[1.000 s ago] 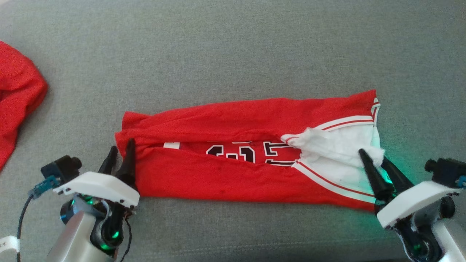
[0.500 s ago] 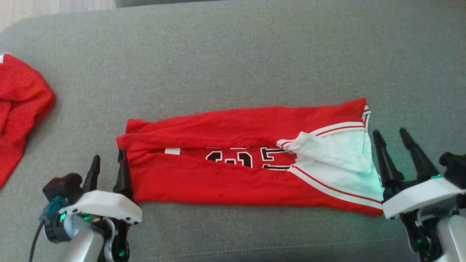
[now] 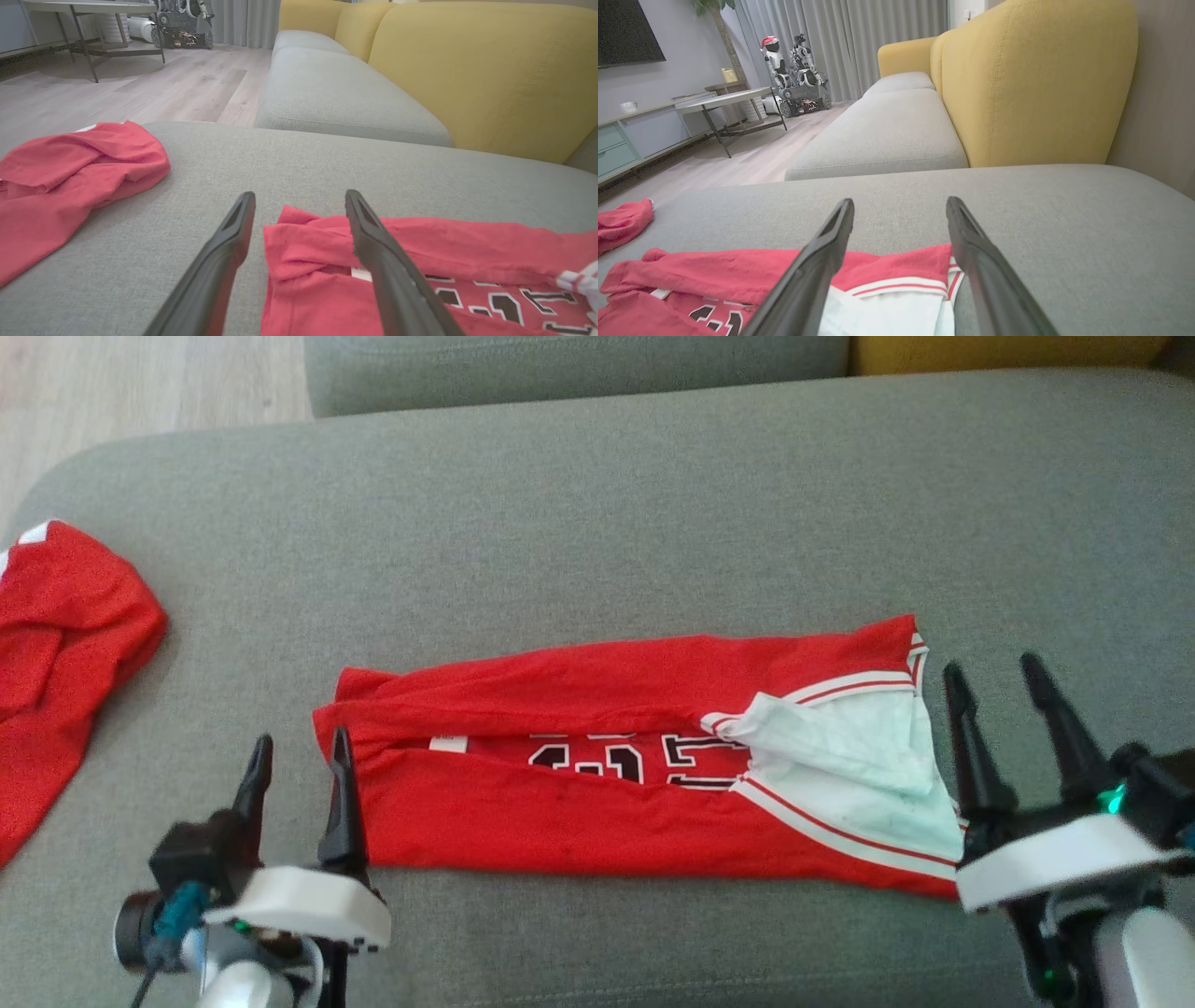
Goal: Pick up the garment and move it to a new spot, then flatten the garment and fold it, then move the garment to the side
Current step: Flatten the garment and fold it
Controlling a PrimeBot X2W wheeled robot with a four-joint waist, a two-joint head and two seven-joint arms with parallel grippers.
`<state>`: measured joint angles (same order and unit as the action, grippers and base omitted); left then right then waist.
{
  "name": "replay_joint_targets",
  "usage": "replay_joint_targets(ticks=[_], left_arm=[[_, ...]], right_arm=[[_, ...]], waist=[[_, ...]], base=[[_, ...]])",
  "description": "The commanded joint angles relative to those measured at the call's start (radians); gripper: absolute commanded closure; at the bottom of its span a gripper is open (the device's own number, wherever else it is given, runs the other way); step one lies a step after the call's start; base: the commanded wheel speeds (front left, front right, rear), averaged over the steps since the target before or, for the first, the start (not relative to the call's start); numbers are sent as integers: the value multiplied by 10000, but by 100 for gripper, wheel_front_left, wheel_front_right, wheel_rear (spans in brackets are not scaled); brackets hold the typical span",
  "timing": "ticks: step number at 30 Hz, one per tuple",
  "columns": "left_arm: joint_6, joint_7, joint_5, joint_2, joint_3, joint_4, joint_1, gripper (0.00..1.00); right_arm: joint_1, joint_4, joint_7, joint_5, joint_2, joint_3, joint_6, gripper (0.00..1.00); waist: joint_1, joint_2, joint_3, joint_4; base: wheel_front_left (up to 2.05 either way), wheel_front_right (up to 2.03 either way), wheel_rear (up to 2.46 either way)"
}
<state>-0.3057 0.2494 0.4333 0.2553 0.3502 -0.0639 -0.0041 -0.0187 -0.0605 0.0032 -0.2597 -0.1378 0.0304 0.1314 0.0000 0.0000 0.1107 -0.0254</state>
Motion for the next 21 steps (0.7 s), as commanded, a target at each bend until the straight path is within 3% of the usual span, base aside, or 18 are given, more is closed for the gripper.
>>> replay_joint_targets(ticks=[1,21], left_arm=[[-99,122,-96,253,-323,357,-208,0],[-254,-113,-237,354,33,628,22,0]], right_arm=[[52,-394,-66,63,-60,229,-7,0],[-441,-566,-19,21,109,253,-7,0]], waist=[[0,0,-95,-6],[0,0,-429,67]], base=[[0,0,0],[0,0,0]])
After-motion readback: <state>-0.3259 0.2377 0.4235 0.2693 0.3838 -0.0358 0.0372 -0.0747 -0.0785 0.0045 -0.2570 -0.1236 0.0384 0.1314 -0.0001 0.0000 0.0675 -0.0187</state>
